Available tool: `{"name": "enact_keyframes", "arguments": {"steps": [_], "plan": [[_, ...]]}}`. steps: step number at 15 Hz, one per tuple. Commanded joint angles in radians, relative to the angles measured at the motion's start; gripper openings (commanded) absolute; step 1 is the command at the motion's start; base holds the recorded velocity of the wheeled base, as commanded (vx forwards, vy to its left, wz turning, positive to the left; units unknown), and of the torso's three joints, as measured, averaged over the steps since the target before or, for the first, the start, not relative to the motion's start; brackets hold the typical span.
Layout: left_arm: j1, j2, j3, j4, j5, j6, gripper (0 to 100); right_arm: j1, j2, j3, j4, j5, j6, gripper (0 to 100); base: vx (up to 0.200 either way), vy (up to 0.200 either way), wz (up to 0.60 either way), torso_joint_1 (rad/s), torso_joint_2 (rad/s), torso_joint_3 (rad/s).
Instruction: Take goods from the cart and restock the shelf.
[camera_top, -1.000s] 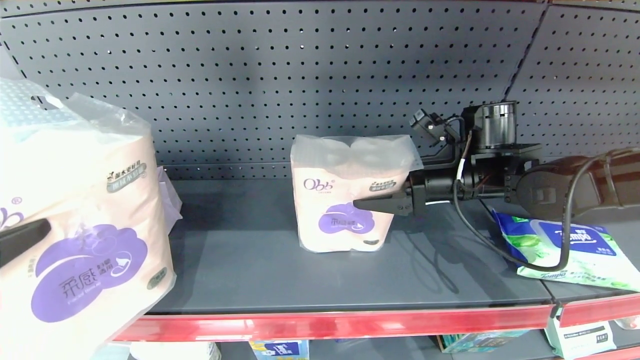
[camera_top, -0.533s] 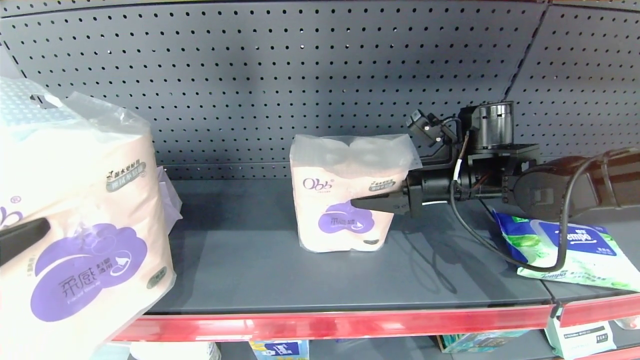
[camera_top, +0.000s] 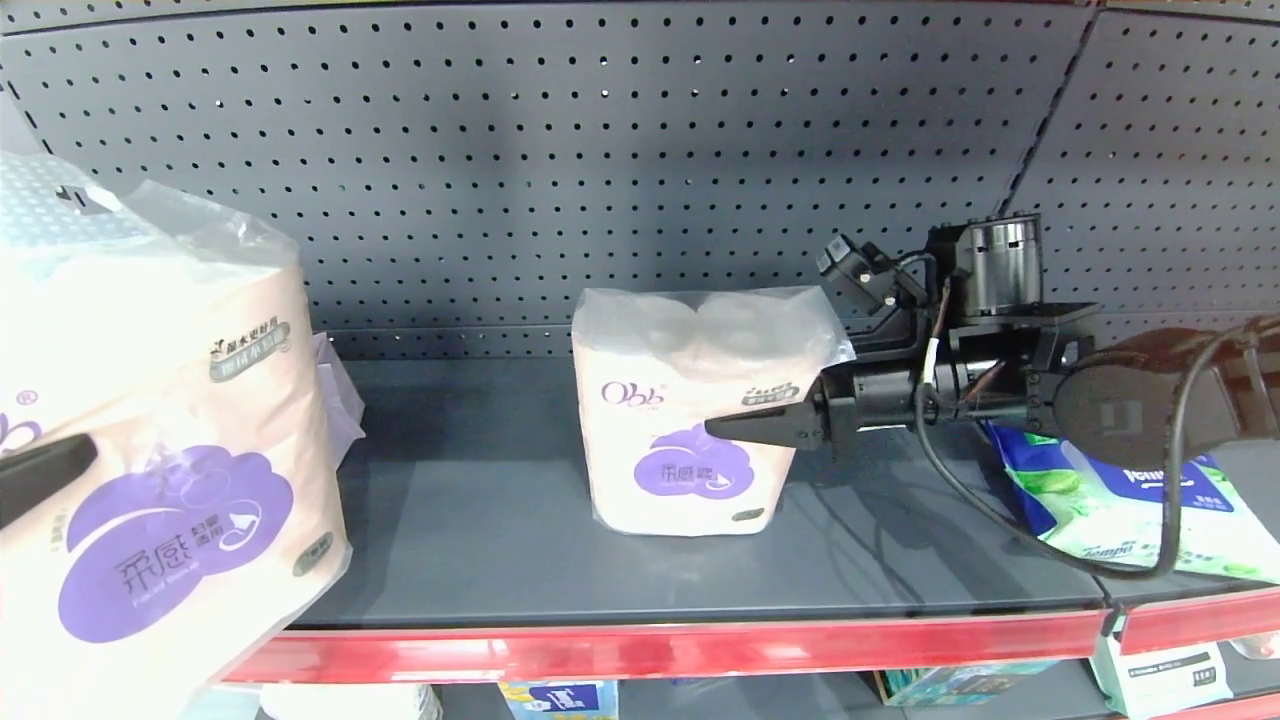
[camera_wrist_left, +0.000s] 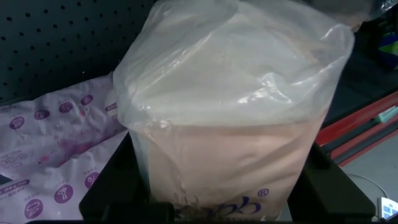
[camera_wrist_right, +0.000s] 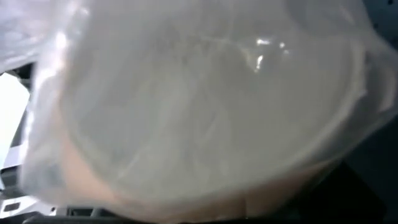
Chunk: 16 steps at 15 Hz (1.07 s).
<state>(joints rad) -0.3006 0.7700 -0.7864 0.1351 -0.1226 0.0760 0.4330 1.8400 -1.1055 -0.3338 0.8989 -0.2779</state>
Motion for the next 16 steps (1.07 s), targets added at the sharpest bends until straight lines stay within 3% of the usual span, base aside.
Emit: {"name": "enact_keyframes", "arguments": {"steps": [1, 6, 16], "plan": [[0.0, -0.001, 0.001, 0.0, 0.0, -0.001, 0, 0.012, -0.05, 0.027, -0.002, 0.0, 0.0, 0, 0.0, 0.0, 0.0, 0.0, 0.0, 0.0], [0.0, -0.001, -0.001, -0.002, 0.0, 0.001, 0, 0.043, -0.162, 0.182, -0.004, -0.003, -0.001, 0, 0.0, 0.0, 0.0, 0.0, 0.0, 0.0], [0.0, 0.002, -0.025, 0.0, 0.001, 0.001, 0, 0.041, -0.189, 0.27, -0.002, -0.002, -0.075, 0, 0.0, 0.0, 0.0, 0.0, 0.0, 0.0]]}}
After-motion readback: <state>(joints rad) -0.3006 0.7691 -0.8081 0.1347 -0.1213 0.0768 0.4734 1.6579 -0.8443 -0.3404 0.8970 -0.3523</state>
